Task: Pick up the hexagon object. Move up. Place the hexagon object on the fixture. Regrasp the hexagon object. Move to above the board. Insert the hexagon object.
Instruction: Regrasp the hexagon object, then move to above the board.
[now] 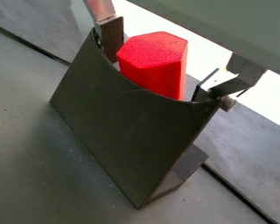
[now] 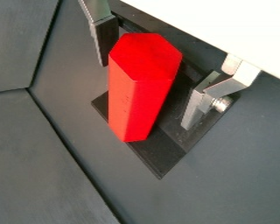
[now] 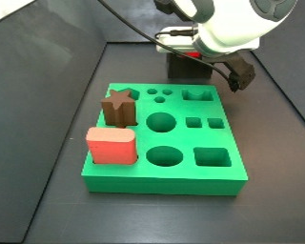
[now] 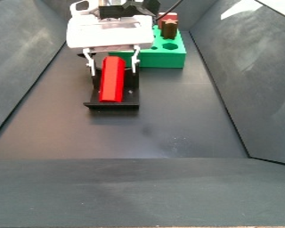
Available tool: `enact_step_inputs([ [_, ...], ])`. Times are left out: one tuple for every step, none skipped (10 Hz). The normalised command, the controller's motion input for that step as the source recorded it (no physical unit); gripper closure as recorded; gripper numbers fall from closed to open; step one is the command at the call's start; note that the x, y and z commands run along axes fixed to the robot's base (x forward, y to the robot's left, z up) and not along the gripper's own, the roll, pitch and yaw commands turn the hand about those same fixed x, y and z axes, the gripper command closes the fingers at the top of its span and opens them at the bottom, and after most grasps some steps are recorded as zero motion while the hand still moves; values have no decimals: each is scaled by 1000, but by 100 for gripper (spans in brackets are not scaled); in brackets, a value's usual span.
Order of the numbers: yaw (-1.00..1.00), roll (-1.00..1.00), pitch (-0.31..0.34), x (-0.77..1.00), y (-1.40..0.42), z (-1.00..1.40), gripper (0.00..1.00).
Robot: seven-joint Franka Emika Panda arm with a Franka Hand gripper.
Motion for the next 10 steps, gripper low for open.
enact_step_inputs([
  [-13,53,-3,12,2,-170,0],
  [0,0,0,0,0,0,100],
  [-255,330,33,-34,117,1000,100],
  [-256,328,33,-34,117,1000,100],
  [-203,203,62,-45,104,1000,100],
  [-175,152,84,-45,102,1000,100],
  [-125,82,121,-43,99,1000,100],
  [-88,57,133,-43,96,1000,100],
  [-34,22,141,-47,91,1000,100],
  [-12,6,144,-47,88,1000,100],
])
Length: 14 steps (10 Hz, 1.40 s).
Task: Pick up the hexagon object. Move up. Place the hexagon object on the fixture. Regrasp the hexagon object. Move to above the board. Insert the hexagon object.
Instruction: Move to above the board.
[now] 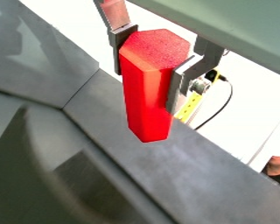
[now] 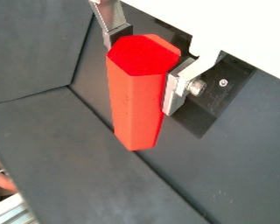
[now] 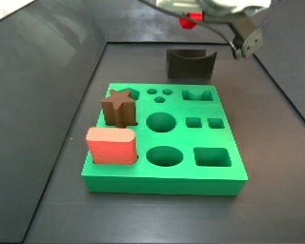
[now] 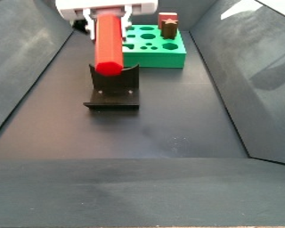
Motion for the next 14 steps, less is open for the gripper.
enact_step_inputs([
  [40,-28,143,-48,76,1000,100],
  [70,-43,138,-48,69,1000,100],
  [91,-50,122,-48,61,1000,100],
  [111,-52,94,-46,52,1000,100],
  [117,-55,74,-43,45,1000,100],
  [118,-55,50,-29,29,902,100],
  [111,-50,43,-22,21,783,100],
  [96,-44,31,-2,1,478,100],
  [89,-40,31,4,-4,357,100],
  [-17,-1000,-43,-440,-1000,208,100],
  [-20,-1000,-43,-439,-1000,187,100],
  [-25,-1000,-57,-465,-1000,206,100],
  [-30,-1000,-61,-467,-1000,195,100],
  [-33,-1000,-61,-470,-1000,198,100],
])
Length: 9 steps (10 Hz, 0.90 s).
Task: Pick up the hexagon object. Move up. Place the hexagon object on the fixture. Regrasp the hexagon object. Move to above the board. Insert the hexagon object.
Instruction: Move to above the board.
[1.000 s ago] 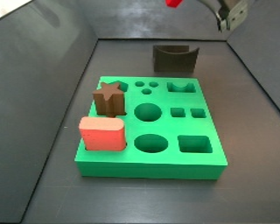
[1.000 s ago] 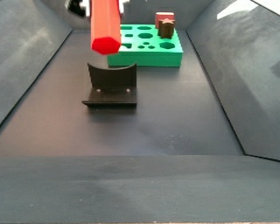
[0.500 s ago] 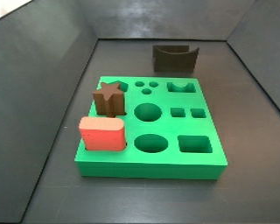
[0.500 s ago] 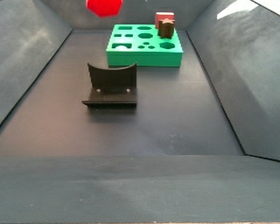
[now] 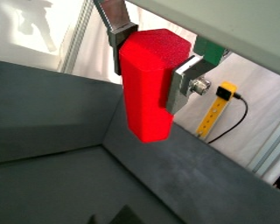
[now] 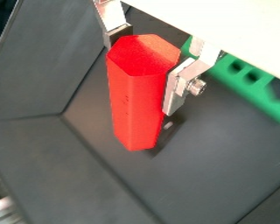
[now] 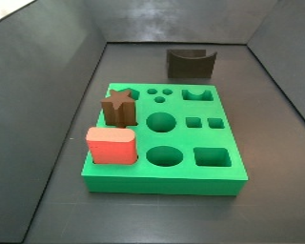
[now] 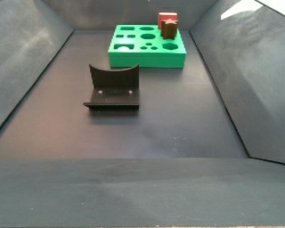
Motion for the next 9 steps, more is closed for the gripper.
enact_step_inputs([
  [-39,-1000,-59,-479,-1000,202,100],
  [-43,-1000,-61,-491,-1000,202,100],
  [-48,-1000,-59,-507,-1000,202,100],
  [-52,-1000,-60,-519,-1000,205,100],
  [-52,-1000,-64,-548,-989,203,100],
  [-56,-1000,-67,-447,-778,159,100],
  [-55,-1000,-68,-247,-371,70,100],
  [-52,-906,-58,-145,-196,34,100],
  [-29,-604,-38,-95,-87,27,100],
])
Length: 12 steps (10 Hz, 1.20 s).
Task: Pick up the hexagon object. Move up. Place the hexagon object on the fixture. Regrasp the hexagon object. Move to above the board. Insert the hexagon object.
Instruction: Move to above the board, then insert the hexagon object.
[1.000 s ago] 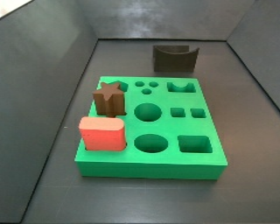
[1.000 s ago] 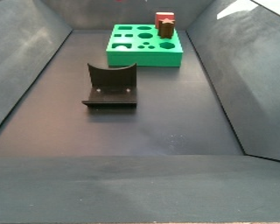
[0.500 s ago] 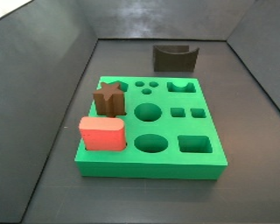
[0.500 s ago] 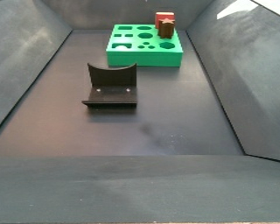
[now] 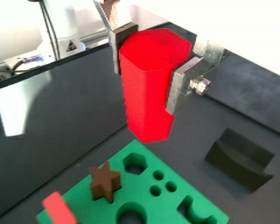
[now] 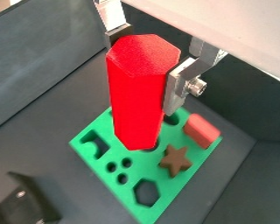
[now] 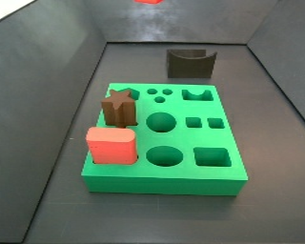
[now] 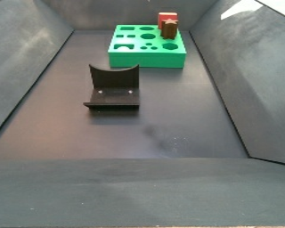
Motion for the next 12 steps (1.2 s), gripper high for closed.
enact_step_inputs([
  [-23,-406,-36,-69,-54,8,100],
  [-16,-232,-24,-41,-22,8,100],
  [0,0,4,0,0,0,100],
  [0,0,0,0,0,-17,100],
  [-134,-44,0,0,17,-89,100],
  [-143,-160,0,43,120,-177,100],
  [-234,-231,-10,46,160,-283,100],
  [-309,-267,-33,46,183,-329,100],
  [-437,-321,-80,29,211,-343,100],
  [-566,-303,-89,0,151,-363,100],
  [-580,-307,-84,0,140,-369,100],
  [-589,-304,-76,0,131,-391,100],
])
